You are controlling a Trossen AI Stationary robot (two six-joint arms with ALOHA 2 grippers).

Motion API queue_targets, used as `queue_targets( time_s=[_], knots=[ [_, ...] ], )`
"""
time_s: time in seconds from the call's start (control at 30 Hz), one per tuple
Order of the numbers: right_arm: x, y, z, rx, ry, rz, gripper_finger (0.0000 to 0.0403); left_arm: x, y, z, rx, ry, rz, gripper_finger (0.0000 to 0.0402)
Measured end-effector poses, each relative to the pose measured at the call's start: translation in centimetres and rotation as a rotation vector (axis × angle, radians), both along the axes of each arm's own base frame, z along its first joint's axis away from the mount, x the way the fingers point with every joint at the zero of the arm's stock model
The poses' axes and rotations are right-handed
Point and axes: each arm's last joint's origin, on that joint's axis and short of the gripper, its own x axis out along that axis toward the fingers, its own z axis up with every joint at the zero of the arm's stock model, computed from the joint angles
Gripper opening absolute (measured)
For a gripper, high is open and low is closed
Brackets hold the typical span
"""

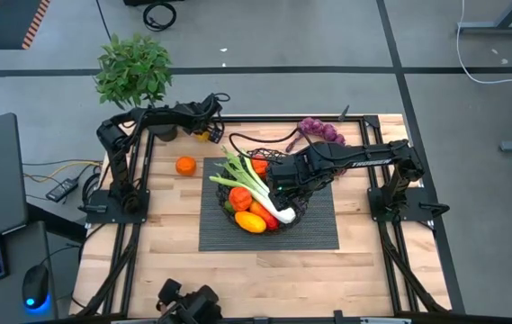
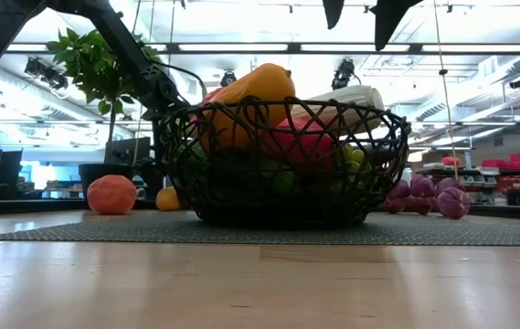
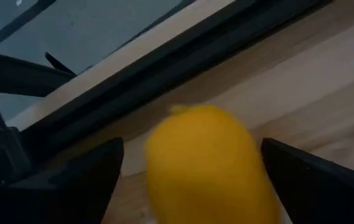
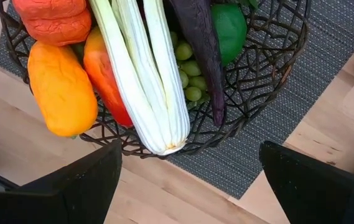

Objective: Build produce basket
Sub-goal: Put the lemon into the black basket

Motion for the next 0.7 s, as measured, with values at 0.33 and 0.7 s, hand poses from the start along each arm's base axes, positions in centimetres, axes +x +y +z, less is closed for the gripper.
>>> queue_targets(
  time_s=[0.33,0.7],
  knots=[
    [0.0,0.0,0.0,-0.001,0.0,0.005,0.0381,0.5,-0.5,0.0,0.004,0.007,-0.011,0.0283],
    [-0.1,0.0,0.1,-0.005,-0.001,0.034,0.038,1.5,-2.4,0.2,-0.036,0.047,-0.078,0.0227]
  ],
)
